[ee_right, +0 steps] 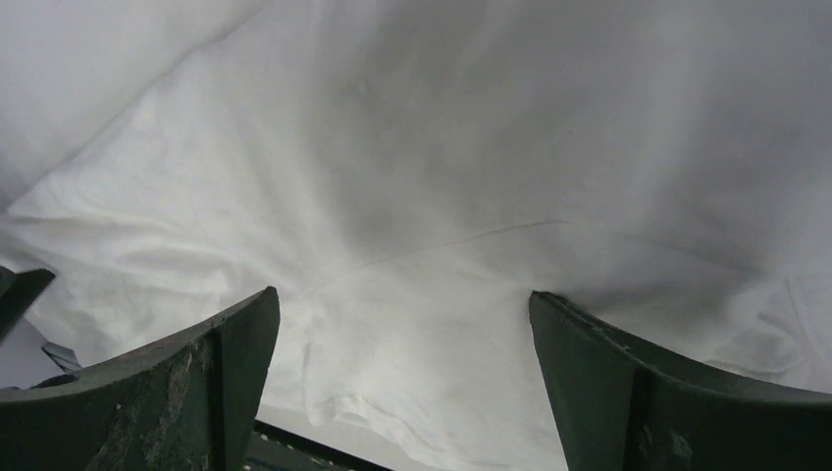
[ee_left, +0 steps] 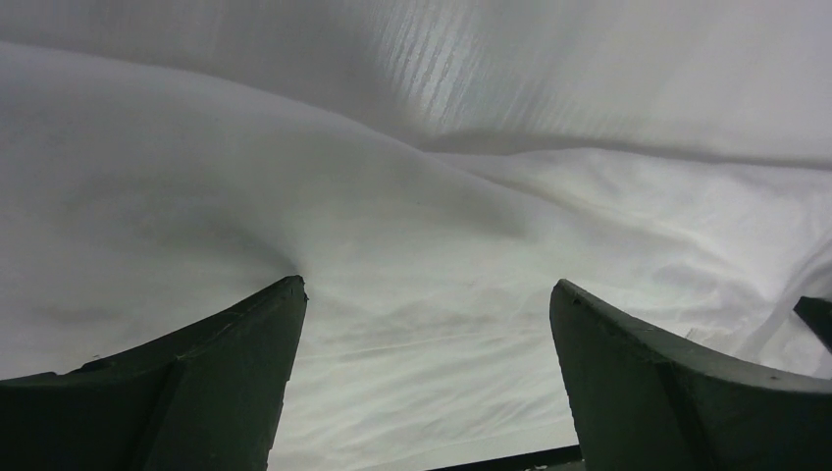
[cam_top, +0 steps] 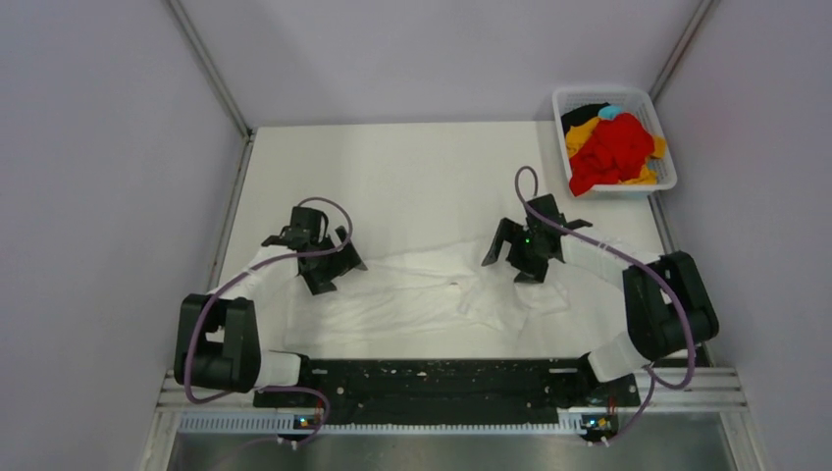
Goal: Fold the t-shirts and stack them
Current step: Rotate the tshirt 90 degrees
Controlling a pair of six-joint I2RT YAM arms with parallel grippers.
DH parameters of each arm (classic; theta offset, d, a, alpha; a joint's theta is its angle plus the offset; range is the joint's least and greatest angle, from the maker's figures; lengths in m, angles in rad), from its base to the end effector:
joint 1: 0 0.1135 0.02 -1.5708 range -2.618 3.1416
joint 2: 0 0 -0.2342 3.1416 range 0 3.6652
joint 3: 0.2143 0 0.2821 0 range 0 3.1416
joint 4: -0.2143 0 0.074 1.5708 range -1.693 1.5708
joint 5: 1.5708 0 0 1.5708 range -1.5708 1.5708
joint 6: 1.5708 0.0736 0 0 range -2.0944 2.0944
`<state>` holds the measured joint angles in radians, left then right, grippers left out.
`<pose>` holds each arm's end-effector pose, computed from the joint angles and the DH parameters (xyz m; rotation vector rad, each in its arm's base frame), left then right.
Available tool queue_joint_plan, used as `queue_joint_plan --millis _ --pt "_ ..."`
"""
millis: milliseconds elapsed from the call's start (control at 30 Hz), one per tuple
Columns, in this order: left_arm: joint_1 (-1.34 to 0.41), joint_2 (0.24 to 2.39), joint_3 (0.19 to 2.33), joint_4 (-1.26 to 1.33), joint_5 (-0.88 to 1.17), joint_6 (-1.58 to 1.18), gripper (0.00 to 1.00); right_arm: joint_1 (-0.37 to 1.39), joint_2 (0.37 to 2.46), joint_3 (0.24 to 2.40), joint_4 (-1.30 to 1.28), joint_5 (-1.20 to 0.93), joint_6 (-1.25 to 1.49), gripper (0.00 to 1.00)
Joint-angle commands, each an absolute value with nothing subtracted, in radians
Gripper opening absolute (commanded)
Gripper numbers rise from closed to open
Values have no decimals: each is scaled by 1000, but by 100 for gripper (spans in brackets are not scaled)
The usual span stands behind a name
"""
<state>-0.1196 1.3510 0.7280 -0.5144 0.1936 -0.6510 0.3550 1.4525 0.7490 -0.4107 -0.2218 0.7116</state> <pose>0.2855 -0.0486 0.0972 -0.6709 2.6910 -0.4789 0.2810 0.1214 0.0826 0.4251 2.7671 0.5989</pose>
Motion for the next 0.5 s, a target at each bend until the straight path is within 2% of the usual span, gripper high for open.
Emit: queue_joint_plan --millis 0,233,467 --pt "-135 1353 713 -425 174 -708 99 285 1682 886 -279 -77 653 99" --pt "-200 1399 714 -388 191 -797 99 235 2004 1309 -379 -99 586 99" --pt "-365 1470 735 -358 160 -928 99 235 2316 1793 -517 -192 569 99"
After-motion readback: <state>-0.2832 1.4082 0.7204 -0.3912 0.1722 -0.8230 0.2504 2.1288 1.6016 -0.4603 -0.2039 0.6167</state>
